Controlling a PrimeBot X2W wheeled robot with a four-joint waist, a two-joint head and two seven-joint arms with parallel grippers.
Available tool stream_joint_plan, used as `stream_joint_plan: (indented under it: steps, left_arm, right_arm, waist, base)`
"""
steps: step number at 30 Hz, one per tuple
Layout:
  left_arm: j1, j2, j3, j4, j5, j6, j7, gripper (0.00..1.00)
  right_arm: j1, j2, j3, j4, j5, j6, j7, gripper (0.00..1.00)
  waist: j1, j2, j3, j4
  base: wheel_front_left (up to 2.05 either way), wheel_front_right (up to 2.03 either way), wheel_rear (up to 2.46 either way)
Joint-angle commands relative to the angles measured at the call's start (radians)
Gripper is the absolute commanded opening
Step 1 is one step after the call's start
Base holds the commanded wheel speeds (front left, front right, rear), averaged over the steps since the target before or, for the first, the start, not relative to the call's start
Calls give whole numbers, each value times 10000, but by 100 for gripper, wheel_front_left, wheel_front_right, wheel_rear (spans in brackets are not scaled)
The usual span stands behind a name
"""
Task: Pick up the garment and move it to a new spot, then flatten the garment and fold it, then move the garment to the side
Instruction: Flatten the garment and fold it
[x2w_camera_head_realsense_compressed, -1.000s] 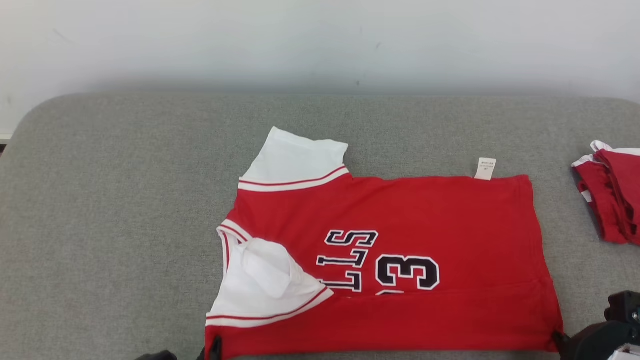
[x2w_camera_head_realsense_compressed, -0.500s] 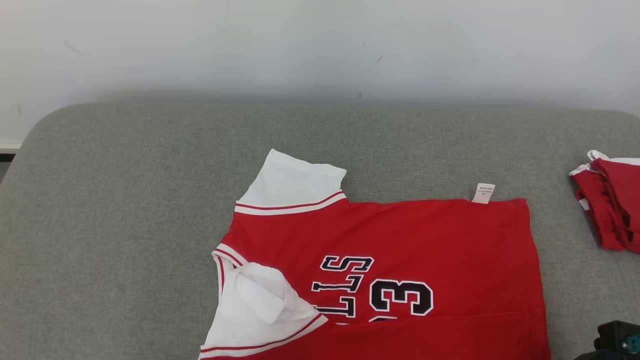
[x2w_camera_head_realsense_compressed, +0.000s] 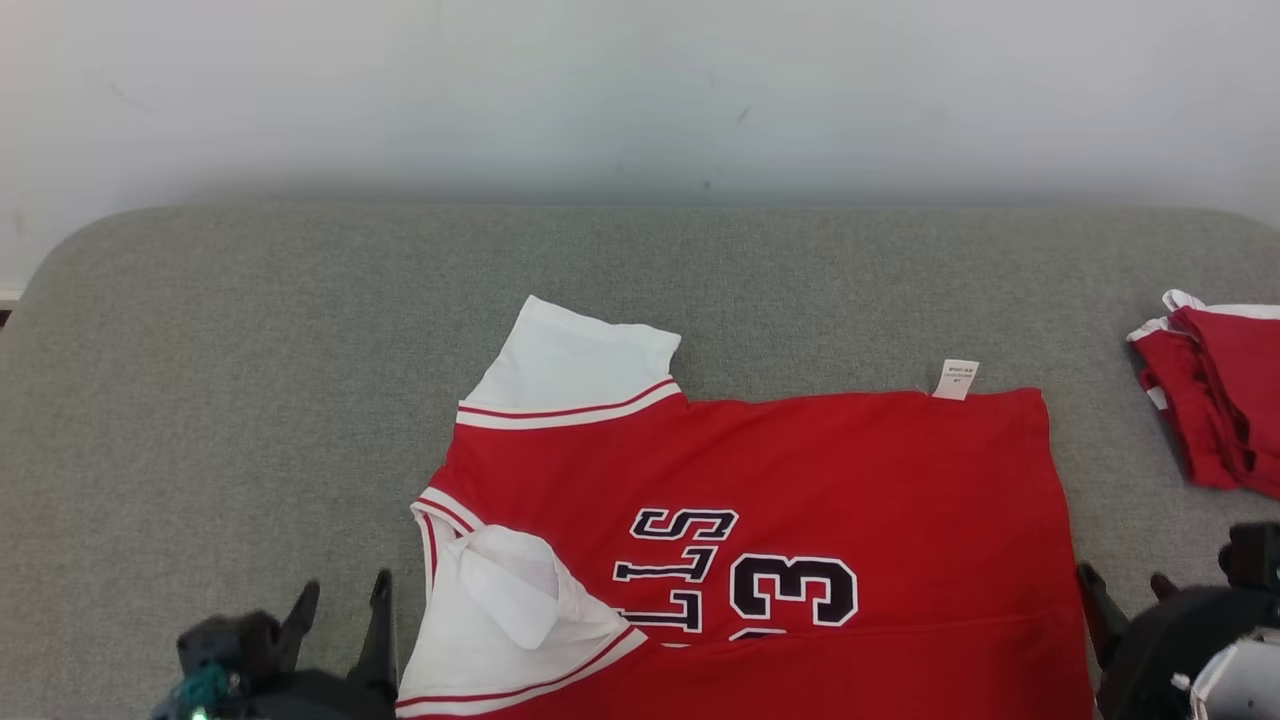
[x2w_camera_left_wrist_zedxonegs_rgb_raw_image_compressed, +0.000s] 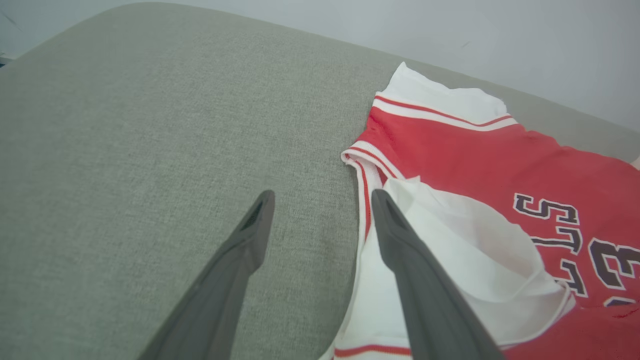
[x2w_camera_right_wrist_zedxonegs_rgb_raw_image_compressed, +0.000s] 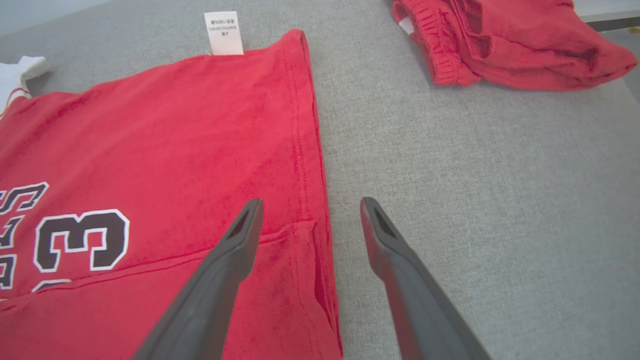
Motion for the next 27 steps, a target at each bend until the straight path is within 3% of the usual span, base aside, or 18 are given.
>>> stream_joint_plan:
  steps: [1, 7, 15, 21, 27]
  left_arm:
    - [-236, 14, -29, 31, 100, -49, 25, 100]
    - [-3059, -112, -618, 929, 621, -467, 764, 100]
    - [-6652, -183, -1412, 3335, 1297, -1236, 1985, 100]
    - [-8321, -160, -1395, 4806, 1295, -1205, 3026, 100]
    - [-9192, 55, -1417, 5627, 1538, -943, 3232, 100]
  right_arm:
    - [-184, 6, 60, 29, -35, -26, -91, 100]
    - [-1977, -123, 977, 515, -621, -26, -872, 100]
    - [-4109, -606, 2399, 1228, -621, -26, -1508, 100]
    - [-4853, -831, 3054, 1481, -366, -26, -1723, 100]
    - [-4897, -960, 3094, 1586, -263, -26, -1934, 100]
  waist:
    - [0, 0, 174, -100]
    - [0, 0, 1148, -367]
    - [0, 0, 2645, -1154]
    - [0, 0, 3459, -1707]
    - [0, 0, 3768, -1982]
  base:
    - [0, 0, 0]
    - [0, 0, 0]
    - [0, 0, 0]
    - [0, 0, 0]
    - [0, 0, 0]
